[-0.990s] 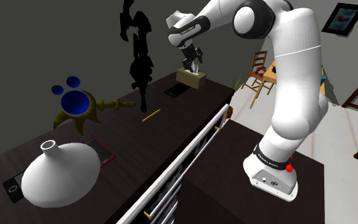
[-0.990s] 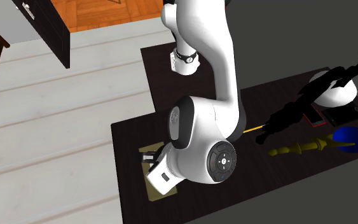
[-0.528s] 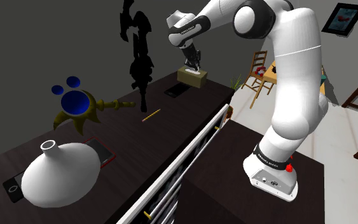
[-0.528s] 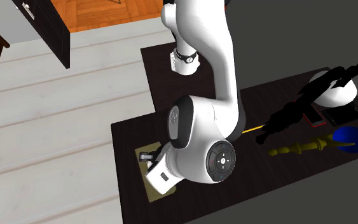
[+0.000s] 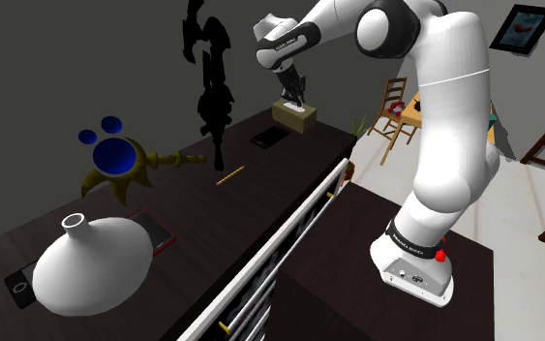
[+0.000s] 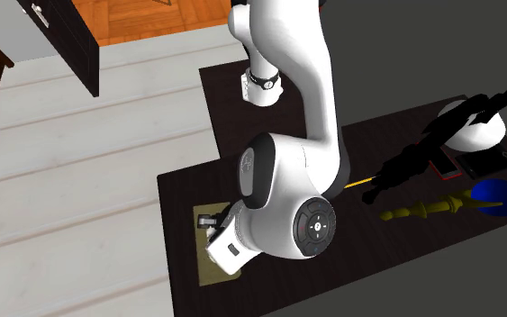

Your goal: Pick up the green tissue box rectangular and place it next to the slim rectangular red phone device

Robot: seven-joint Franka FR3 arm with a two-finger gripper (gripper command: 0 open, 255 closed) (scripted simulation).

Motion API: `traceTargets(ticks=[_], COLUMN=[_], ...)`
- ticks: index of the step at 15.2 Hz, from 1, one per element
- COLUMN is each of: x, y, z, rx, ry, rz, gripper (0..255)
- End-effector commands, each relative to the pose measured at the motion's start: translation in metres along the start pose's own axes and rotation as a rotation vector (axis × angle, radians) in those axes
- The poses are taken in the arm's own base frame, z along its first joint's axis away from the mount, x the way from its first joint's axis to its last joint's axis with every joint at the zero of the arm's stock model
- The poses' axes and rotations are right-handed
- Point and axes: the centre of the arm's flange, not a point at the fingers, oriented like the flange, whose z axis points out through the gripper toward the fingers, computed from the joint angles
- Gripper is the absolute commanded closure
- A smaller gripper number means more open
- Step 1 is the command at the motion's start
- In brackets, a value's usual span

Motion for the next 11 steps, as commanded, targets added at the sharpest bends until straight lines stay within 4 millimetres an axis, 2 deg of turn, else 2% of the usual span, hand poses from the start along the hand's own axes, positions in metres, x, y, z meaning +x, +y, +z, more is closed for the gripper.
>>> traceTargets(ticks=[1,11], x=[-0.002,-0.017], y=[0.004,0.029], z=[-0.007,-0.052], rx=[0.0,0.0], ry=[0.0,0.0], rz=[-0.001,-0.001], gripper=[255,255])
